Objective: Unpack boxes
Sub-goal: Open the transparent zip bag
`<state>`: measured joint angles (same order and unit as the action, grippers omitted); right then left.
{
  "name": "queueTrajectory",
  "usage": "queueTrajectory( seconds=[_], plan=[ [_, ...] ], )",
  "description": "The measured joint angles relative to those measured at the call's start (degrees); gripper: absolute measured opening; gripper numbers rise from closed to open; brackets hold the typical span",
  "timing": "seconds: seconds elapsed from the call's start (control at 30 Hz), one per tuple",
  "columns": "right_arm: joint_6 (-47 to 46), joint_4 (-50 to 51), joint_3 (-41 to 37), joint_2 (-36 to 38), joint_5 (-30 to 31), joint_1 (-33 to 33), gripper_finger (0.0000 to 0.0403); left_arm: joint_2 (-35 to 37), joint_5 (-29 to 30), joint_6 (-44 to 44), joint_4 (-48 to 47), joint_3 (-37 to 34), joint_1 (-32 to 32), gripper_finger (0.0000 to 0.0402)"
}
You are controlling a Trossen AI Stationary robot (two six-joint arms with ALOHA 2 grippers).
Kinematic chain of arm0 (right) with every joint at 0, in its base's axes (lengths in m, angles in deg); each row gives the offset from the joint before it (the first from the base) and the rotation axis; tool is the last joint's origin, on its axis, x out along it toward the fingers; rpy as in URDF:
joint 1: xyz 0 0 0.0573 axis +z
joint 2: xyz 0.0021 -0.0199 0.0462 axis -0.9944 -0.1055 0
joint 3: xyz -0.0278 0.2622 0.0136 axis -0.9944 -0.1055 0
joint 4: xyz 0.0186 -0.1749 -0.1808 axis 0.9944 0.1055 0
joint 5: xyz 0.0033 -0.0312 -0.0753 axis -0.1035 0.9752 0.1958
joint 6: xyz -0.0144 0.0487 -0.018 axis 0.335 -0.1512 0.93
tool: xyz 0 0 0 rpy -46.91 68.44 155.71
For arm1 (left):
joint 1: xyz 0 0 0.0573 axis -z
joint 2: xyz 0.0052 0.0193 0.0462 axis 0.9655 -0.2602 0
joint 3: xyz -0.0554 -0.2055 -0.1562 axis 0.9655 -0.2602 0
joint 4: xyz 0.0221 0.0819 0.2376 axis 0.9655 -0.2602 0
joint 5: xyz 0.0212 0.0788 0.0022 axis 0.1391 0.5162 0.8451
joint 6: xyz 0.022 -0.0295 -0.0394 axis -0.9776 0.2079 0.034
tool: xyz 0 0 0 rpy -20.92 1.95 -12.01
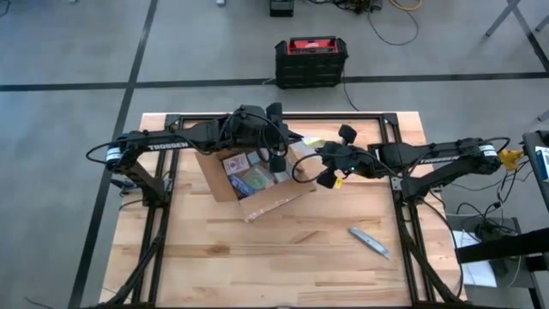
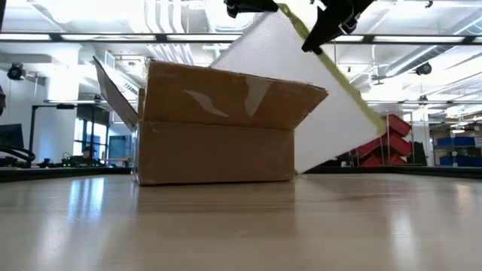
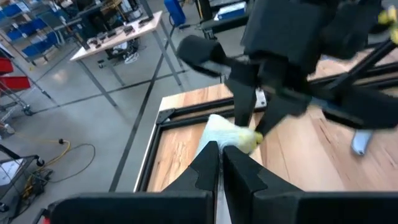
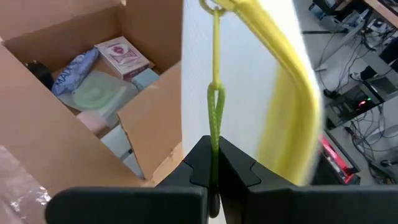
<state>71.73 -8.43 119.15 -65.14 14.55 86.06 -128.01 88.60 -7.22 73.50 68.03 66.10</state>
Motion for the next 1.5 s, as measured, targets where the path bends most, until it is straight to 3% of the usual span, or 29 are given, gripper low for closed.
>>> queueTrajectory(
  seconds=[0.33,0.6,0.97,1.1,1.5],
  plan=[
    [-2.6,4.7,-0.6,4.9,-0.4,0.6,0.0,0.5,-1.3,-0.4,-2.7,0.0,0.0,0.0],
    [-4.6,4.8,-4.0,5.7,-10.8,0.8,0.0,2.9,-2.6,-0.4,-2.1,0.1,0.0,0.0],
    [-2.3,0.5,-4.6,6.5,-11.0,1.4,0.0,0.4,-7.3,-3.6,-2.8,0.1,0.8,0.0006],
    [-1.7,0.5,-4.6,6.6,-11.0,2.6,0.0,-1.7,-7.4,-6.0,-2.9,0.0,0.8,0.0037],
    [-0.4,-0.6,-3.9,7.3,-10.9,5.3,0.0,-11.3,-10.0,-8.4,-0.4,0.0,0.5,0.0187]
  ],
)
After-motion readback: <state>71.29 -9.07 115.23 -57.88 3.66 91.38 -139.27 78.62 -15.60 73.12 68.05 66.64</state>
